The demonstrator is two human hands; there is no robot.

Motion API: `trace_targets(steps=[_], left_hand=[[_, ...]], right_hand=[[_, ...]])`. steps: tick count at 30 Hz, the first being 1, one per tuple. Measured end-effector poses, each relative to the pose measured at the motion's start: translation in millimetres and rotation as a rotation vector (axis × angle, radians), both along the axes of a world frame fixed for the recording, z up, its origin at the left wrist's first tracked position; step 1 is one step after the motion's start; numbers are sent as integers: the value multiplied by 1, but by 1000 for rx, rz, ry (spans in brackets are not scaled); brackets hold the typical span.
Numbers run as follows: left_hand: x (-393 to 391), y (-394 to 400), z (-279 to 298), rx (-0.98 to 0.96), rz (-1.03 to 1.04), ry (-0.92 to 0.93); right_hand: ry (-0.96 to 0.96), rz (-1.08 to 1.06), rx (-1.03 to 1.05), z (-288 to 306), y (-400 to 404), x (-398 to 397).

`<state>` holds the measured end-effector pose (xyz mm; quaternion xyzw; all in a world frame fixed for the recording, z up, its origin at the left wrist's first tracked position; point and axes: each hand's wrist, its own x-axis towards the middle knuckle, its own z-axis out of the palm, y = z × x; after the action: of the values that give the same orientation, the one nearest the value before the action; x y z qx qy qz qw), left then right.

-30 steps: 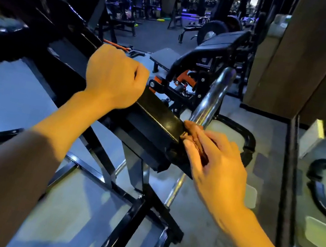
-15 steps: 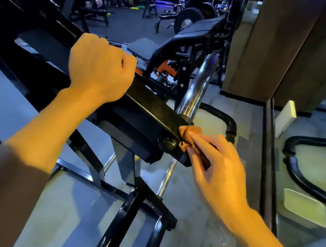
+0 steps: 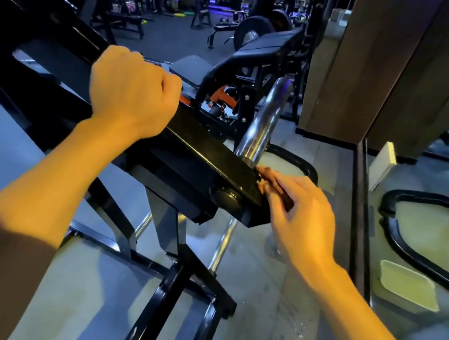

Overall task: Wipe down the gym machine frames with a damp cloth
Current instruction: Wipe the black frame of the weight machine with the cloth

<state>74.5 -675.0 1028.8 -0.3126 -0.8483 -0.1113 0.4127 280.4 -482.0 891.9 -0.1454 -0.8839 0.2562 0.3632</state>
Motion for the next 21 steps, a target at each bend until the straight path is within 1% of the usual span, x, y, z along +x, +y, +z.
trace_targets(steps=[3,5,6,7,9,11,14,16,18,21], left_hand=[[0,-1,1,-3,-5,-11],[0,-1,1,-4,-16,-16],[1,0,0,-4,-21,-13],[1,1,-1,1,-15,-3],[1,1,-1,7,-9,5],[1,1,-1,-1,-23,-9],[-1,-1,-1,2,-28,-12],[-1,0,-1,1,-32,-16],[-1,1,-2,15,-18,-4],[-3,0,-3,23,-25,-9]], right_hand=[[22,99,49,11,-25,-13],[10,148,106,5,-24,3],[6,138,126,1,-17,12],[2,110,115,0,-8,17],[-13,29,-23,1,7,9],[-3,30,-126,9,-2,-7],[74,119,-34,10,-29,-8],[63,176,31,2,-21,8],[47,175,23,0,-4,15],[43,85,-54,12,-1,-9]])
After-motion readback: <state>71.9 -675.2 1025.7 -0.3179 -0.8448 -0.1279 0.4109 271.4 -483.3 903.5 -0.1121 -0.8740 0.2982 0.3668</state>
